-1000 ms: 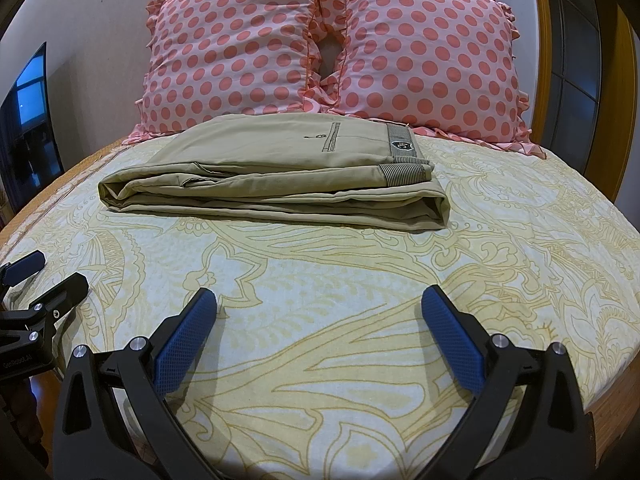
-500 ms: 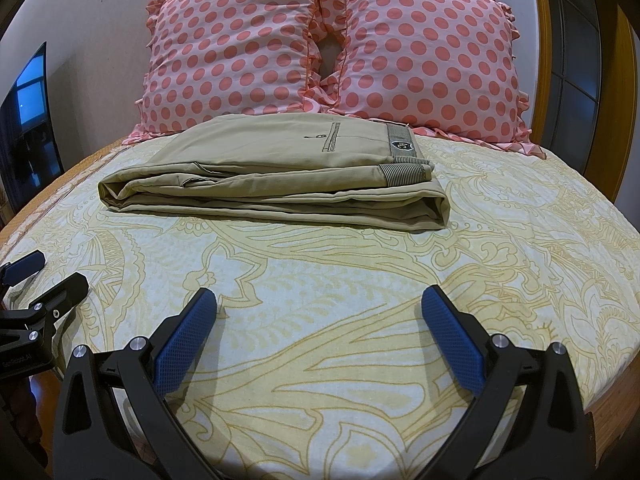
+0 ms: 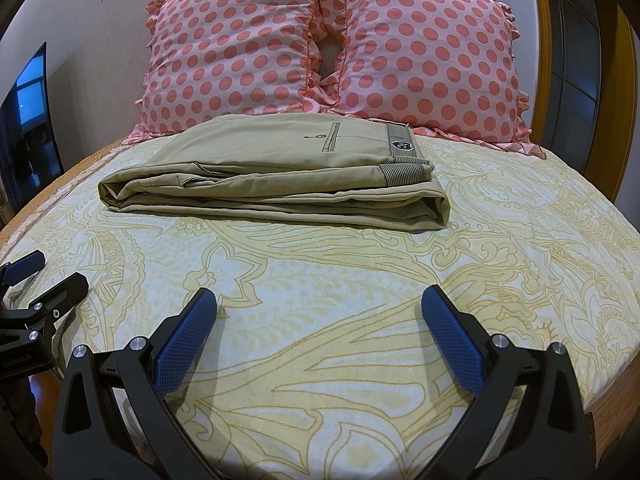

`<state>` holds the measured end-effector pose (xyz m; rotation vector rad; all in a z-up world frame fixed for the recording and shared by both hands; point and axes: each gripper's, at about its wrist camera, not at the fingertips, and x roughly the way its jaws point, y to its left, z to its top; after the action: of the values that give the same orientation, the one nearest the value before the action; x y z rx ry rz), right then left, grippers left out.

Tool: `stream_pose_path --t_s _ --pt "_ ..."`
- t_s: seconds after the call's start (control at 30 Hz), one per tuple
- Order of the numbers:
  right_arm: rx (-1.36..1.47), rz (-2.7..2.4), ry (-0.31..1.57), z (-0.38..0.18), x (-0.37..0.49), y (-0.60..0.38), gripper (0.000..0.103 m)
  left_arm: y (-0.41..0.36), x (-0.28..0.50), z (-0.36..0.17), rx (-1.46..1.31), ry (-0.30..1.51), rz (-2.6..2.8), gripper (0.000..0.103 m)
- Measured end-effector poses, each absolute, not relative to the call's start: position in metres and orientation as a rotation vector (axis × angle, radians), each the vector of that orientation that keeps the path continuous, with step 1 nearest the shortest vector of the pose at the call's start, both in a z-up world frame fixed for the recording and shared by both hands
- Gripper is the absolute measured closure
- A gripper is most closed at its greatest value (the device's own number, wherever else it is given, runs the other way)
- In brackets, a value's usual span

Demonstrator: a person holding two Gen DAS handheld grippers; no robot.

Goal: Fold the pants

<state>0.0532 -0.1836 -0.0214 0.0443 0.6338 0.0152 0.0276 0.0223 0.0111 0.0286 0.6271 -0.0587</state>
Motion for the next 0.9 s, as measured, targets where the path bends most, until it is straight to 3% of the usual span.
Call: stream_pose_path --t_s 0.9 --pt "0.044 0.017 0.633 -0.0217 0.0534 -0.1842 0.001 0.0258 0.0258 0.0111 0.026 0.628 -0.060 0.002"
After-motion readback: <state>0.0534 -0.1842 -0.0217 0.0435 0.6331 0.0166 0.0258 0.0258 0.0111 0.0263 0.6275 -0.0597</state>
